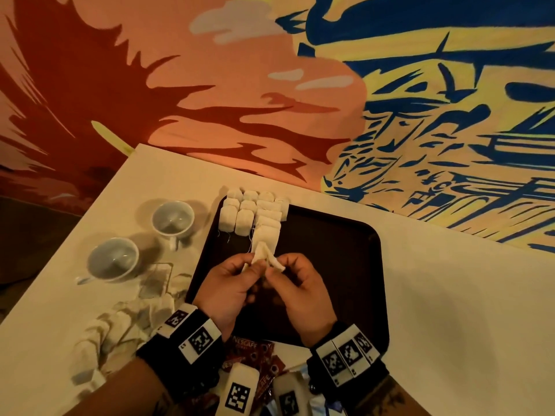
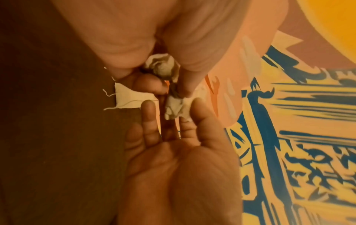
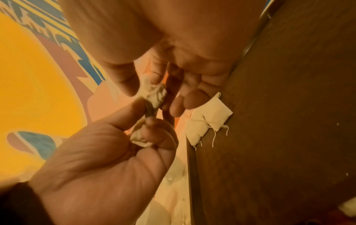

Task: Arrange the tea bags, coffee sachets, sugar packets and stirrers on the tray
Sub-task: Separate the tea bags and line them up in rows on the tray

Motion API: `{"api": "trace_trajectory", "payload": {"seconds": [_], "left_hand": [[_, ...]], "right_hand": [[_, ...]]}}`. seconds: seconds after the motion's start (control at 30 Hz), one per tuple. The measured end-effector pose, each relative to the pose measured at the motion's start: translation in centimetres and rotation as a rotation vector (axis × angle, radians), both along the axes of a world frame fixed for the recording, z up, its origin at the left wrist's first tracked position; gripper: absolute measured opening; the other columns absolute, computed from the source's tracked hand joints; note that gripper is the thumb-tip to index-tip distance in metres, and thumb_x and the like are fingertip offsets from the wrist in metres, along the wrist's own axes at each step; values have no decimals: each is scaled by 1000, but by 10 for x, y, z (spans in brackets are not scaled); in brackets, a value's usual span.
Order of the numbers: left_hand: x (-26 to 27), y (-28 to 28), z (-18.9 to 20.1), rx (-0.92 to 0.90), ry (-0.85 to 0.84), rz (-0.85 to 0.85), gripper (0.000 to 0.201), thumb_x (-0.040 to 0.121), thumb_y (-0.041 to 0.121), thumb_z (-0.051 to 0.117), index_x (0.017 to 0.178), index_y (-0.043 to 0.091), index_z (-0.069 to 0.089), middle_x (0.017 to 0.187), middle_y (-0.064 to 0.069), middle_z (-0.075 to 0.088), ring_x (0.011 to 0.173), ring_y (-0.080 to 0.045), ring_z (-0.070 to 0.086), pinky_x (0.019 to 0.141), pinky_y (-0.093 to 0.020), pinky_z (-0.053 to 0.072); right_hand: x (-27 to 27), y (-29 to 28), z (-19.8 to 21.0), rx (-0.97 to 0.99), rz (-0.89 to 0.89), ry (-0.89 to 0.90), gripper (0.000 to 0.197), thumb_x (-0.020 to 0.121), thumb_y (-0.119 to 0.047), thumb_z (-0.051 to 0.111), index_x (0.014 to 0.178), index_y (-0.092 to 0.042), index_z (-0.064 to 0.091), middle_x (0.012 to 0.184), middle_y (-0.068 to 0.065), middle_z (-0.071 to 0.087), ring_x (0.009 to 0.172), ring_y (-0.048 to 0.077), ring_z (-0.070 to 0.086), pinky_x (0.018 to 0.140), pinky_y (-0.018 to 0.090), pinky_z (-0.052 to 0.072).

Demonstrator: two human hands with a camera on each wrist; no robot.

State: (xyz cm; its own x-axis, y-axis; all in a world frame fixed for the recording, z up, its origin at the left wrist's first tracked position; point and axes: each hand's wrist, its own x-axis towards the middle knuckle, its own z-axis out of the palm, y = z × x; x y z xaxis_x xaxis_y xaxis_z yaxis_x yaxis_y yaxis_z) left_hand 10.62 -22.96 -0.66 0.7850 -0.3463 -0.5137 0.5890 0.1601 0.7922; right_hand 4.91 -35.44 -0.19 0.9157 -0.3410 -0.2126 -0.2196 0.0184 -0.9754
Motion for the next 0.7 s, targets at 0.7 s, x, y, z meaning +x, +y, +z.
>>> {"api": "trace_trajectory", "payload": {"seconds": [0.7], "left_hand": [[14, 22, -22, 376, -237, -66, 5, 88, 22, 72, 84, 21, 71, 43, 5, 51, 36, -5, 42, 40, -20, 36]], "right_hand": [[33, -20, -17, -271, 116, 86, 14, 93, -18, 69, 90, -32, 71, 89, -13, 76, 83, 3, 71, 77, 19, 55]]}}
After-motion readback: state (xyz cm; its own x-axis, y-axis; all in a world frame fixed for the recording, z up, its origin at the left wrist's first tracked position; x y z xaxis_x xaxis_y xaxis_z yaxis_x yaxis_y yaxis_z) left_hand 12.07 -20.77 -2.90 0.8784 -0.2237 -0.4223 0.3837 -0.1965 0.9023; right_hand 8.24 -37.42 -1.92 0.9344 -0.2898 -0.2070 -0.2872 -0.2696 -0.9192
